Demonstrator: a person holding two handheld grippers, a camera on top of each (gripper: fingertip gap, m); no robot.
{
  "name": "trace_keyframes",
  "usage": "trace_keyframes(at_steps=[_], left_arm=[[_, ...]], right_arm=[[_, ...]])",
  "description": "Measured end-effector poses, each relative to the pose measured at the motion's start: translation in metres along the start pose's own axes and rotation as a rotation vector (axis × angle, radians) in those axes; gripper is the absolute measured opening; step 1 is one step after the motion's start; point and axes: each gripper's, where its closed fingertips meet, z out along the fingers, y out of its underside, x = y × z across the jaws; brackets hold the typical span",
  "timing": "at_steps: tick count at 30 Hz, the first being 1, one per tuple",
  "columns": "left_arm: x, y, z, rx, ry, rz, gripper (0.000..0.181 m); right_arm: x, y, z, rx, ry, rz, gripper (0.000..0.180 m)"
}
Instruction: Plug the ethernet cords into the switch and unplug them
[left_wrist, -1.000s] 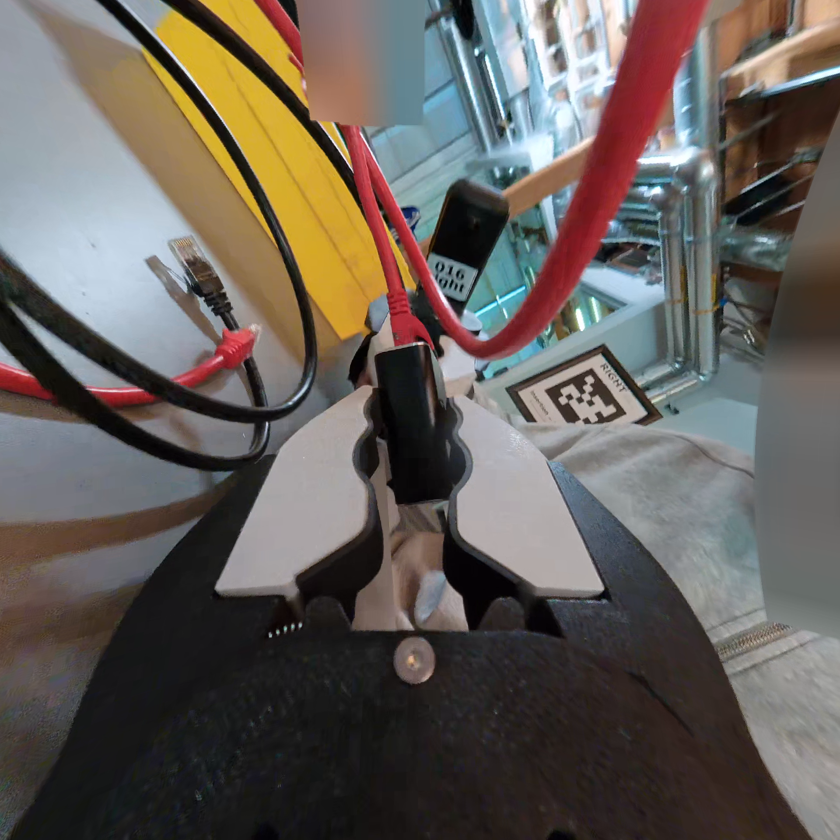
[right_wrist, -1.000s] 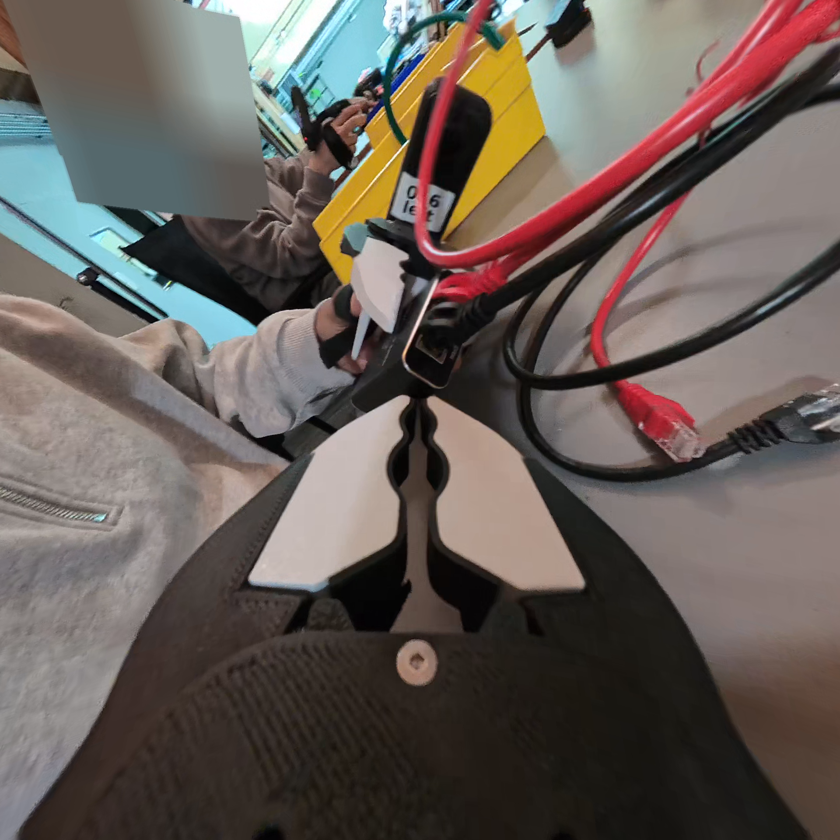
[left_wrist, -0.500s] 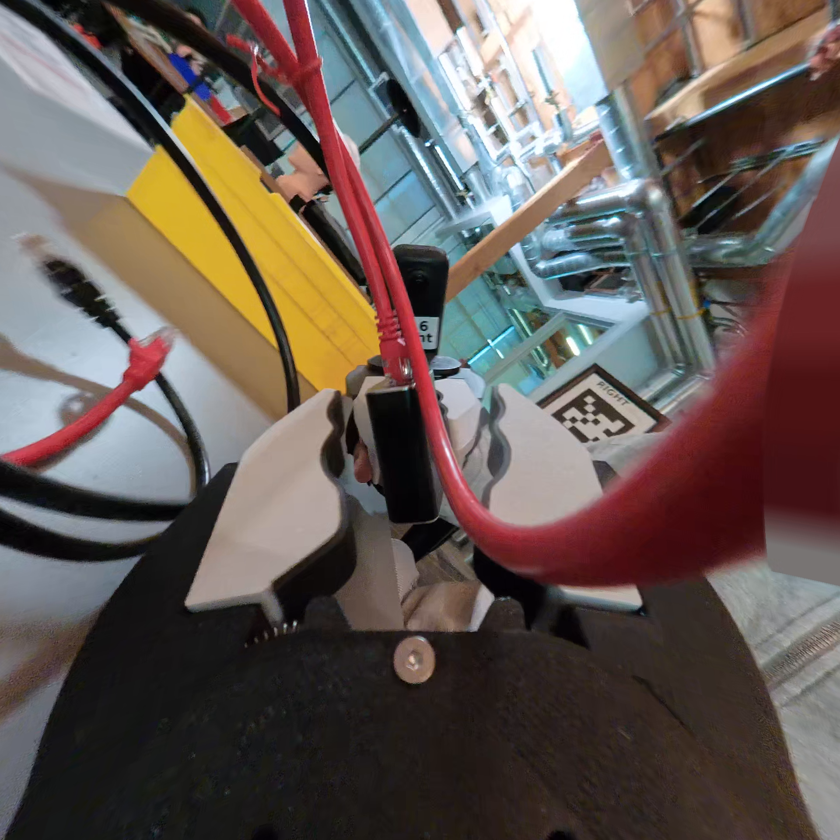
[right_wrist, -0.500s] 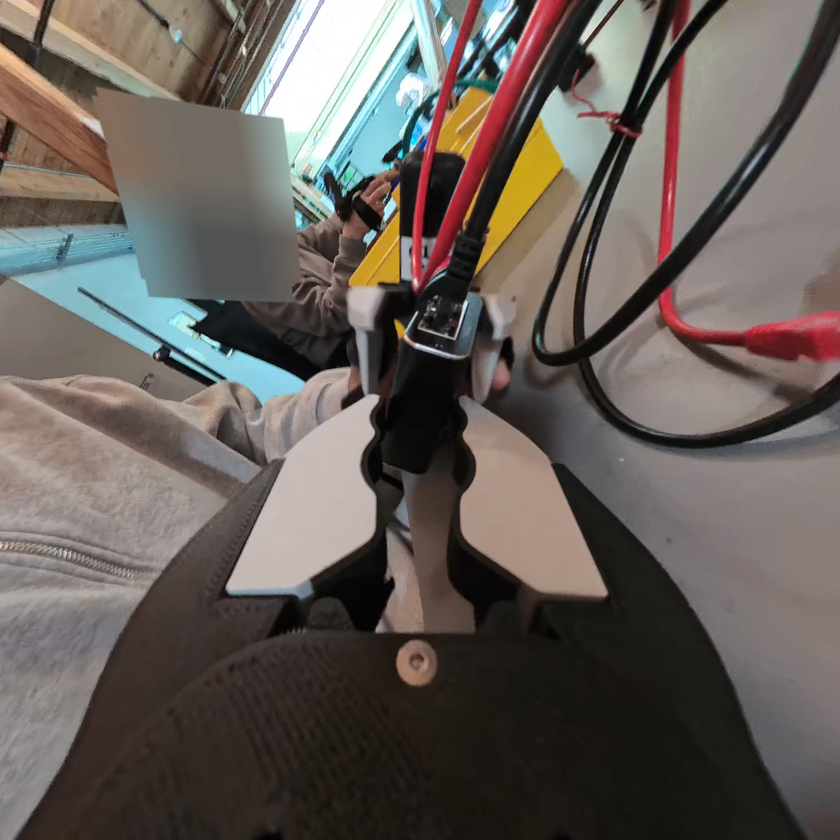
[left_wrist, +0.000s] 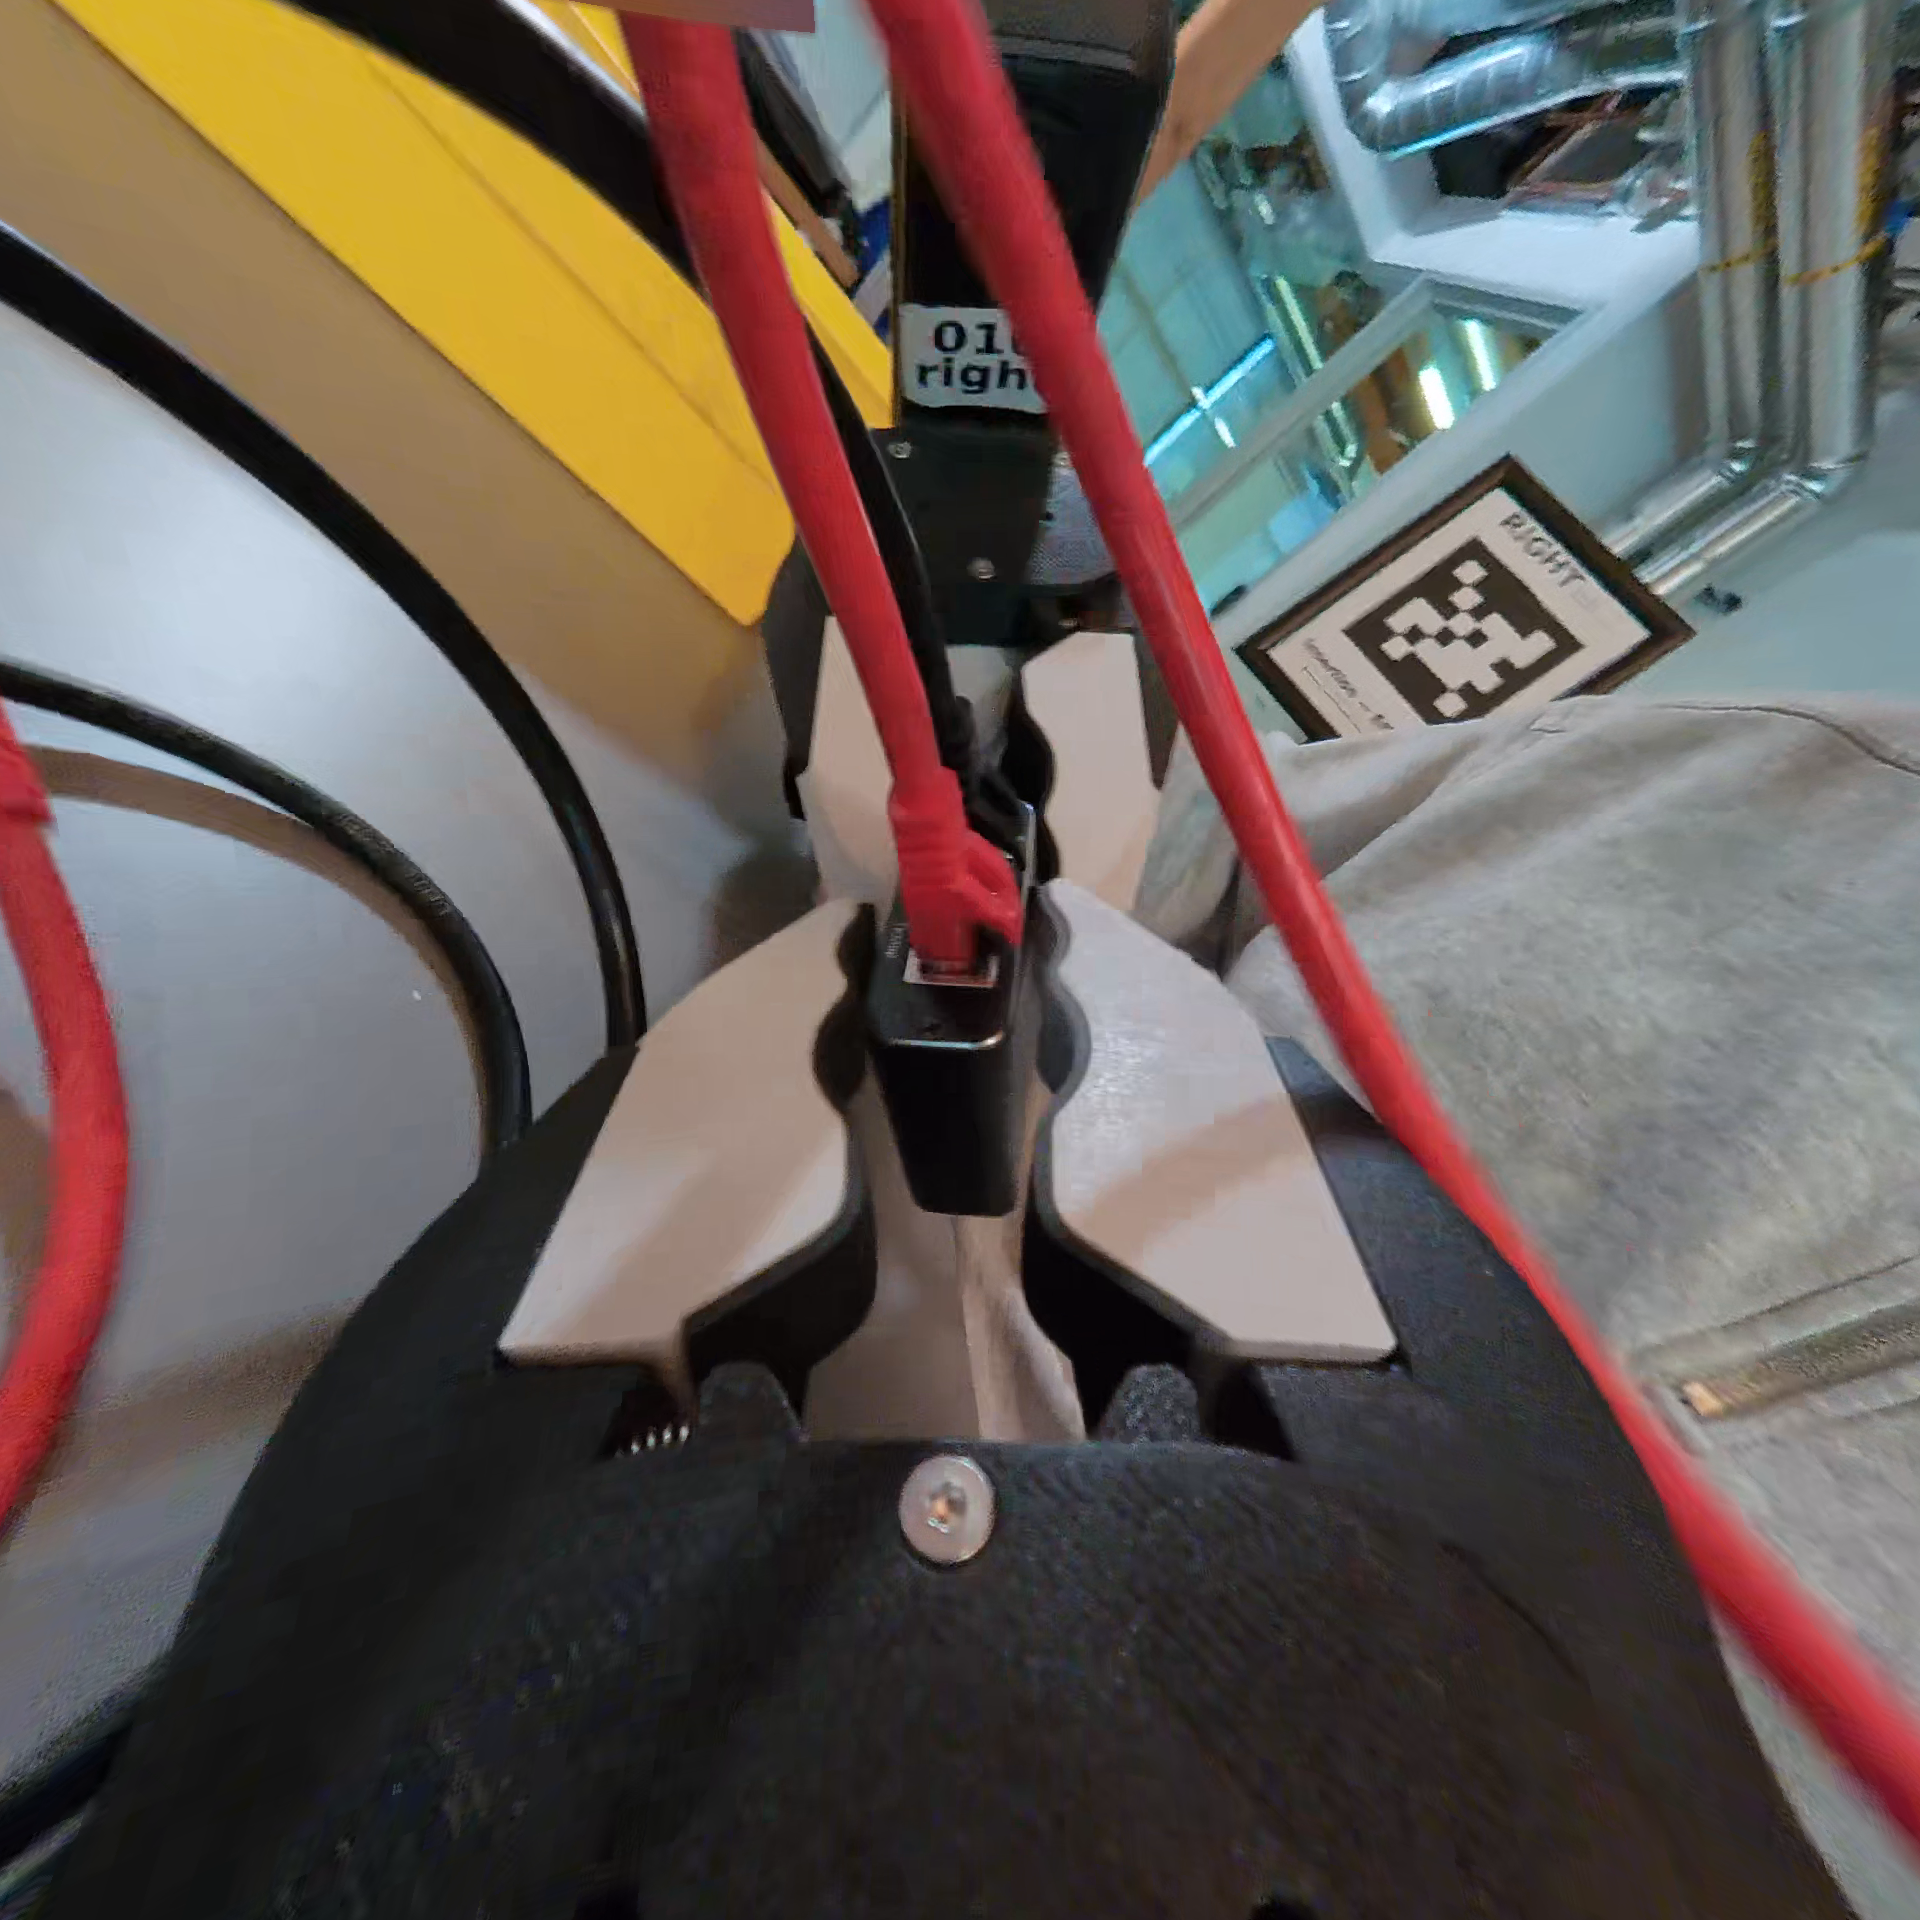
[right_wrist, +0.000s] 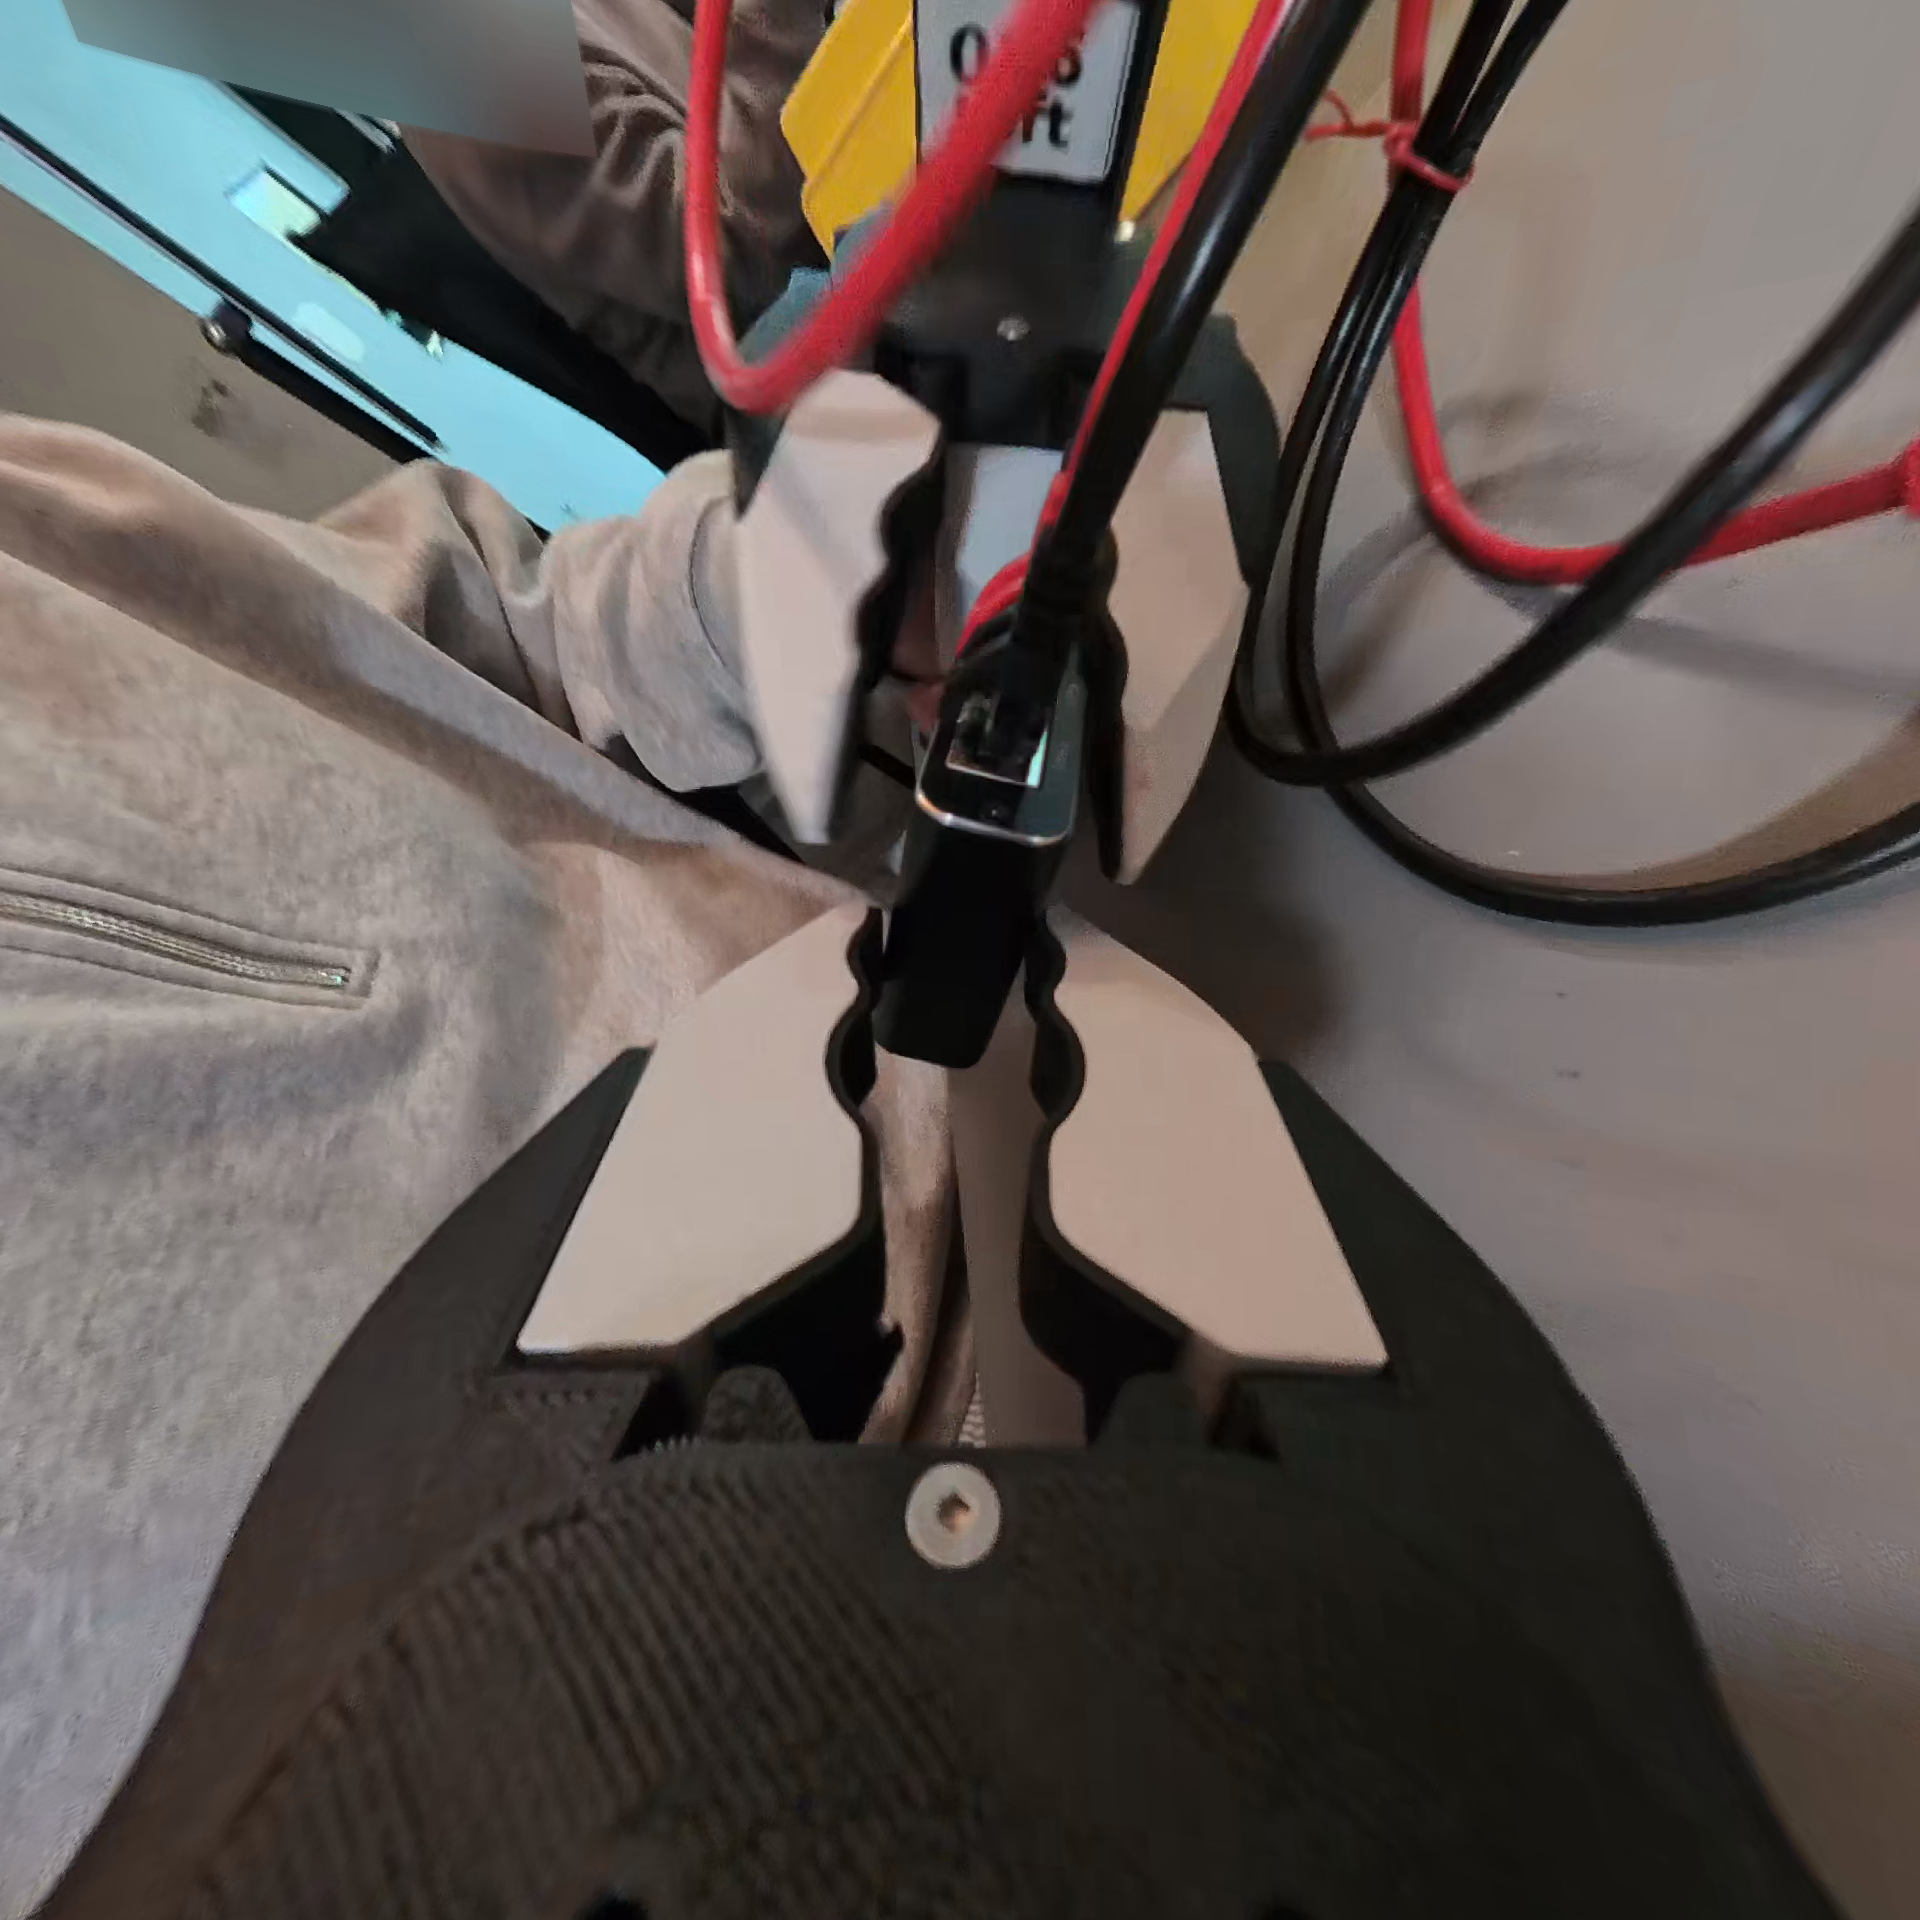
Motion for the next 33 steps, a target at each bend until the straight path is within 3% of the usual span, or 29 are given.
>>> trace_keyframes(at_steps=[3, 7, 10, 14, 16, 20, 23, 27, 31, 33], left_arm=[[-0.003, -0.009, -0.007, 0.059, 0.015, -0.077, 0.026], [-0.008, -0.035, -0.025, 0.253, 0.026, -0.146, 0.025], [-0.010, -0.057, -0.045, 0.476, 0.085, -0.267, 0.025], [-0.012, -0.078, -0.062, 0.754, 0.210, -0.436, 0.024], [-0.009, -0.077, -0.059, 0.764, 0.221, -0.455, 0.025], [0.000, -0.070, -0.045, 0.742, 0.256, -0.486, 0.025], [0.005, -0.066, -0.037, 0.727, 0.270, -0.492, 0.025], [0.014, -0.064, -0.032, 0.657, 0.309, -0.458, 0.026], [0.017, -0.059, -0.024, 0.582, 0.279, -0.410, 0.050], [0.017, -0.054, -0.019, 0.537, 0.232, -0.368, 0.055]], right_arm=[[0.004, -0.007, 0.000, 0.054, 0.028, -0.015, 0.026], [0.014, -0.038, -0.014, 0.296, 0.086, -0.024, 0.026], [0.025, -0.056, -0.026, 0.444, 0.271, -0.139, 0.051], [0.025, -0.065, -0.019, 0.369, 0.637, -0.564, 0.077], [0.020, -0.069, -0.013, 0.336, 0.775, -0.743, 0.086], [0.009, -0.076, -0.008, 0.302, 0.937, -0.985, 0.086], [0.006, -0.075, -0.007, 0.267, 0.971, -1.087, 0.068], [-0.002, -0.077, -0.012, 0.278, 0.934, -1.071, 0.067], [-0.005, -0.086, -0.037, 0.395, 0.882, -0.923, 0.066], [0.001, -0.090, -0.056, 0.479, 0.840, -0.782, 0.066]])
